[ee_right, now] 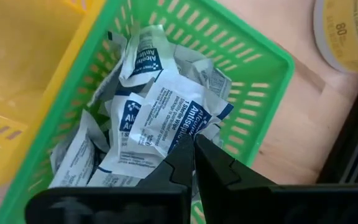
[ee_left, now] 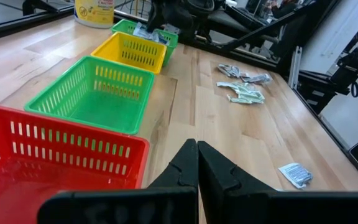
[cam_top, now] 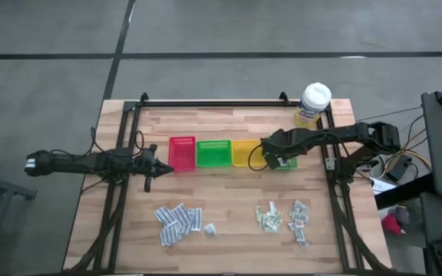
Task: Pick & Place First Aid Supplies
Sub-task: Put the blue alcohol pad into the right green bin
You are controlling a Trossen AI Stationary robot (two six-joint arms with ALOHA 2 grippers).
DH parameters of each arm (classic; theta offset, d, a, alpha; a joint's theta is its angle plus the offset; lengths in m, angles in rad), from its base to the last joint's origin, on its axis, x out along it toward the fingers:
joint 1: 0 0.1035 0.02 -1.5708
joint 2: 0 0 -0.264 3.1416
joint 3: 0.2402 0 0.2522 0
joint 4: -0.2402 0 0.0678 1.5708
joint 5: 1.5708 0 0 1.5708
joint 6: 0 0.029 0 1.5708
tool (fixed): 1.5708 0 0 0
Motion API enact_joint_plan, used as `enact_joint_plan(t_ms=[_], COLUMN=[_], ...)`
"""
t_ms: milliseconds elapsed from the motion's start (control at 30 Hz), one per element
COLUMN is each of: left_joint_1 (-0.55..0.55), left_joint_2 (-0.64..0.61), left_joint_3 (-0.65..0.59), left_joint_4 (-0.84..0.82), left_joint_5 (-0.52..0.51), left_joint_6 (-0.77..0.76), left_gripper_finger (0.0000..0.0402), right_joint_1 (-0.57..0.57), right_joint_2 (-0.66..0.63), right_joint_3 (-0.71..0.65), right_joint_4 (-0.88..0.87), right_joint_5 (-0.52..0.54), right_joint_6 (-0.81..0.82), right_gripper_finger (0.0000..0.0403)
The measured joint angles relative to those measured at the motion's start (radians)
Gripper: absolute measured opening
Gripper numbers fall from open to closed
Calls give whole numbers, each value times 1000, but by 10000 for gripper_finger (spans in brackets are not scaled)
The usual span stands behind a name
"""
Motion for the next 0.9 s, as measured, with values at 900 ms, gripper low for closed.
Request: enact_joint_plan(t_ms=[900], left_joint_1=[0], left_joint_2=[0], left_joint_3=[0], left_joint_4=[0], left_joint_5=[0], left_joint_6=[0], left_gripper_finger=[0], right_joint_1=[30], right_joint_2=[-1], right_joint_3=[178], right_joint_4=[-117], right_joint_5=[-81], right_joint_6=[-29], right_gripper_finger=[126])
